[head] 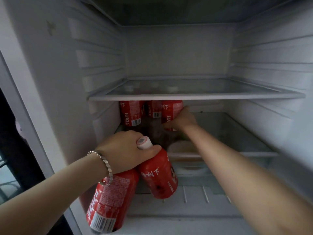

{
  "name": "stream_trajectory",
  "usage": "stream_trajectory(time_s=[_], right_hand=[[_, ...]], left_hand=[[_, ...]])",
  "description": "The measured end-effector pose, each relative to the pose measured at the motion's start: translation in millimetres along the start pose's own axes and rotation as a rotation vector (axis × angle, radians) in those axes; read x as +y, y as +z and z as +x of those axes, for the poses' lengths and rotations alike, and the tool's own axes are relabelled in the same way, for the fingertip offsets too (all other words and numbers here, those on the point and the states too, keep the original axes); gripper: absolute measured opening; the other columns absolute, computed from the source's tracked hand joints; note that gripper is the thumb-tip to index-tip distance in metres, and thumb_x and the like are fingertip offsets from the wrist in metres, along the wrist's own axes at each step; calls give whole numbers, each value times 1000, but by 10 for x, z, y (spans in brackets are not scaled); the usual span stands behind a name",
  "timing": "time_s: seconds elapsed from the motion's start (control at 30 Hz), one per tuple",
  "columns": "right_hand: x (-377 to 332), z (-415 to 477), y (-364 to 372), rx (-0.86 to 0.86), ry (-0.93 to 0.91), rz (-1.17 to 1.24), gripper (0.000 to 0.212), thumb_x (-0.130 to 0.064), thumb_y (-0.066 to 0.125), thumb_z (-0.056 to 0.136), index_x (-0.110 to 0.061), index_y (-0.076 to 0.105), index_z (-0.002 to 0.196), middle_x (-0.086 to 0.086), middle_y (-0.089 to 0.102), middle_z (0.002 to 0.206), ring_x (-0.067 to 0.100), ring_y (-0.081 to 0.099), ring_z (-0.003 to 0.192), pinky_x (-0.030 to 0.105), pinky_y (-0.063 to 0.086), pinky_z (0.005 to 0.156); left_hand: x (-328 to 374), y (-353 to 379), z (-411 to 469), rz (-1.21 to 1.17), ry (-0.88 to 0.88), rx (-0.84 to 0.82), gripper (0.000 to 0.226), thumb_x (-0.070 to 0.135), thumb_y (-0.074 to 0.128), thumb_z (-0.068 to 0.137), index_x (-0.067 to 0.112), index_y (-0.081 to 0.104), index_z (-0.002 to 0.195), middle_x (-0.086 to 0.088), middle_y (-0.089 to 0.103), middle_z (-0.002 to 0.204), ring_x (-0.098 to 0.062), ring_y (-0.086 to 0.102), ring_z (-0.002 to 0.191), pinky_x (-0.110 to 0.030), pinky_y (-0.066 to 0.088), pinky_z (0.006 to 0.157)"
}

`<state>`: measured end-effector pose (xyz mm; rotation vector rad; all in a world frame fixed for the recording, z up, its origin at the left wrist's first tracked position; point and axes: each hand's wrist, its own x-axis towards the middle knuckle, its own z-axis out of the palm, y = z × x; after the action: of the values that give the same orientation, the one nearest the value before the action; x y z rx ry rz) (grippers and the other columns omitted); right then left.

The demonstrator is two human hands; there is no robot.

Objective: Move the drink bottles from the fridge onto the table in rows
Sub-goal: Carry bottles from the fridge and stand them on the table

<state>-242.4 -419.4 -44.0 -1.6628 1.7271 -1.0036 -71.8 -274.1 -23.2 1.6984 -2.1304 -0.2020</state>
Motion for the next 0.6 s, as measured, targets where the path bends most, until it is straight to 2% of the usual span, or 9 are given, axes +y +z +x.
stream_trajectory(time_s=[0.17, 0.33, 0.4, 0.47, 0.53, 0.6], right_hand=[[65, -716, -211, 27, -26, -95, 102, -53, 86, 44, -17, 36, 124, 3, 61, 116, 26, 60, 109, 35, 51, 81], [148, -1100, -390, 17, -24, -126, 92, -55, 84, 41, -24, 32, 111, -12, 49, 83, 16, 58, 85, 28, 46, 69], [140, -1119, -470, -30, -65, -34, 90, -54, 85, 44, -19, 34, 110, -9, 57, 94, 14, 59, 92, 31, 50, 77], [75, -1078, -513, -34, -145, 171, 85, -55, 80, 55, -16, 45, 122, -4, 62, 107, 13, 62, 98, 30, 52, 80], [-54, -1050, -505, 61, -212, 234, 63, -58, 71, 67, -19, 54, 113, -7, 64, 100, 10, 63, 91, 22, 48, 68], [-134, -1022, -452, 184, -219, 164, 47, -59, 63, 75, -20, 59, 100, -2, 65, 96, 18, 63, 93, 29, 49, 73]], left_hand=[[33, 11, 28, -10, 34, 43, 62, 81, 37, 56, 26, 62, 69, 10, 66, 69, -5, 61, 66, -32, 53, 68], [72, 17, 22, 8, 43, 81, 63, 82, 34, 53, 27, 61, 69, 11, 66, 70, -7, 61, 67, -33, 54, 69], [73, 7, 16, 10, 41, 71, 63, 82, 34, 52, 27, 61, 69, 11, 66, 70, -8, 61, 68, -34, 54, 70], [71, -3, 7, 2, 34, 53, 64, 82, 34, 53, 27, 61, 70, 10, 66, 72, -9, 62, 70, -36, 54, 72], [69, -13, -3, 1, 27, 42, 62, 81, 35, 55, 27, 61, 72, 11, 66, 75, -9, 62, 71, -36, 54, 73], [78, -21, -21, 26, 26, 32, 60, 80, 36, 58, 28, 61, 74, 11, 66, 76, -8, 62, 72, -35, 54, 73]])
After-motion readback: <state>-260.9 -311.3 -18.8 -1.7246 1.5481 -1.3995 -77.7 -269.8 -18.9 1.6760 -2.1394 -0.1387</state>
